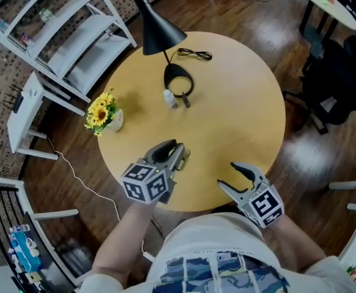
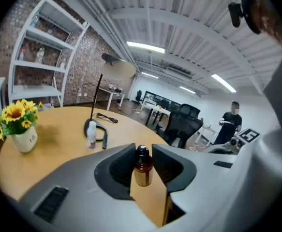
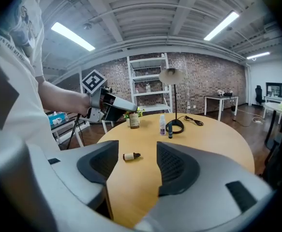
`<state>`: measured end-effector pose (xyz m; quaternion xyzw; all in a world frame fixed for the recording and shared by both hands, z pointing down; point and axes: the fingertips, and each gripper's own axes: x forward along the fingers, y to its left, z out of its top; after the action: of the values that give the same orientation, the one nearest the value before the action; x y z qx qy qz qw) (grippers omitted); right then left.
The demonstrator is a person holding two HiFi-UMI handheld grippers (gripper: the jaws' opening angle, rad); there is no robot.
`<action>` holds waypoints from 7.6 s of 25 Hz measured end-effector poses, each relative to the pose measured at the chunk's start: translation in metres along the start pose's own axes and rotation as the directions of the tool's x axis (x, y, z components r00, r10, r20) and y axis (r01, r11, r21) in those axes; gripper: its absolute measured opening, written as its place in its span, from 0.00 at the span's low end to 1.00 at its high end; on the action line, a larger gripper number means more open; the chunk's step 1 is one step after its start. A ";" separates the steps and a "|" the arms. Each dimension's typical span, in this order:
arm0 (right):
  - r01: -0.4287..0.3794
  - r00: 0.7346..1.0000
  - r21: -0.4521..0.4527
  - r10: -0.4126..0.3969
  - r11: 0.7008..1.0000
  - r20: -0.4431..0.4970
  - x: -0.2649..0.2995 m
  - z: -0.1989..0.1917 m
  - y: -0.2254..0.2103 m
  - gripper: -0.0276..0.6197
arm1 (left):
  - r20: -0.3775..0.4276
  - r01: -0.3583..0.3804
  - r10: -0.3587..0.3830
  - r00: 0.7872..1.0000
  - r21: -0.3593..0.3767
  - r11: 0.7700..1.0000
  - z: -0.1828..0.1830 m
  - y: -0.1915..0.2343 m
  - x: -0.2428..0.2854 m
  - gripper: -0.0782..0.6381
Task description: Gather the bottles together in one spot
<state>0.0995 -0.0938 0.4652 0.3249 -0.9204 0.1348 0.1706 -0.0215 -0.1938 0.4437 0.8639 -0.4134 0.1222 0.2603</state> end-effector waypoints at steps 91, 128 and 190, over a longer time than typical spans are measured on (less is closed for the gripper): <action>0.169 0.975 0.072 -0.157 0.983 -0.156 -0.083 -0.095 0.278 0.46 | -0.051 -0.126 0.120 0.991 -0.136 0.983 -0.272 -0.062 -0.371 0.30; 0.109 0.981 0.228 -0.067 0.967 -0.183 -0.062 -0.090 -0.001 0.46 | -0.553 -0.231 0.355 0.754 0.283 0.931 -0.212 0.093 0.036 0.40; 0.077 0.988 0.002 -0.076 0.997 -0.135 0.025 -0.014 -0.010 0.41 | -0.256 0.084 0.039 0.966 0.450 0.889 -0.029 -0.024 0.059 0.22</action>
<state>0.0911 -0.1097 0.4892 0.3507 -0.8931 0.1532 0.2364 0.0341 -0.2039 0.4848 0.8822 -0.3254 0.3245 0.1026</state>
